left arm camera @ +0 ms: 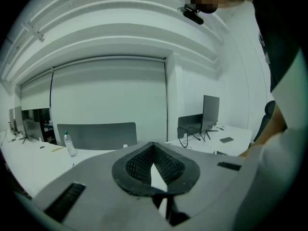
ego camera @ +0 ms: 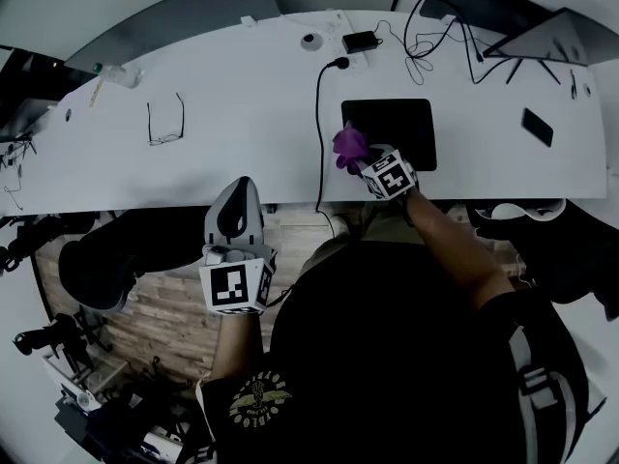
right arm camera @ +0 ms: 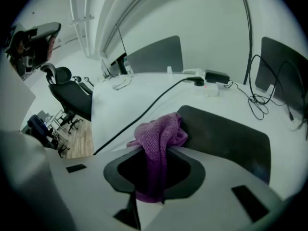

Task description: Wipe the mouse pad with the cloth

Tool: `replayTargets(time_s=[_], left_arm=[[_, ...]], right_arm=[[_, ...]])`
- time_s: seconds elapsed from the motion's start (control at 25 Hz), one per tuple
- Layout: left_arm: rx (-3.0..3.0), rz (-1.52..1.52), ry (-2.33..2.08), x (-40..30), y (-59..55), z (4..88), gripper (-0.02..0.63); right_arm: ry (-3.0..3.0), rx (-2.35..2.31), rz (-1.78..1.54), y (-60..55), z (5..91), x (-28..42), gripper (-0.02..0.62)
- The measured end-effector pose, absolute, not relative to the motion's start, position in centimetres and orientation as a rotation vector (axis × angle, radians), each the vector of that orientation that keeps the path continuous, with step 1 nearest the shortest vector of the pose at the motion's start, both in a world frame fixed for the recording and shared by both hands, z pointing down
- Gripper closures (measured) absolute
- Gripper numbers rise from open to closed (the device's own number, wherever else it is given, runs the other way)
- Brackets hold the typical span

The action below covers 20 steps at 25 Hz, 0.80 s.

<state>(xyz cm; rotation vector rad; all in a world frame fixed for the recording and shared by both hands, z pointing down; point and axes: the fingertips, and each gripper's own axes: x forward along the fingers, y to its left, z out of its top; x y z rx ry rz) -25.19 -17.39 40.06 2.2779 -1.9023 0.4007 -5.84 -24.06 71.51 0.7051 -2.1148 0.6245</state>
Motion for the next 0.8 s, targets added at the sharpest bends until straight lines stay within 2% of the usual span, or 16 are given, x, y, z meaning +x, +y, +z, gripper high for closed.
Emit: replayTargets(time_s=[0.4,0.8], left_arm=[[2.354,0.397,-1.831,-23.5,-18.0,39.7,0.604],[2.457,0.376,-1.722,-19.1,-21.2,39.8,0.604]], right_arm=[[-2.088,0.746,0.626,-24.1,73.3,-5.6,0.503],[-2.027,0.824,0.633,-24.5,73.6,0.2,0.502]])
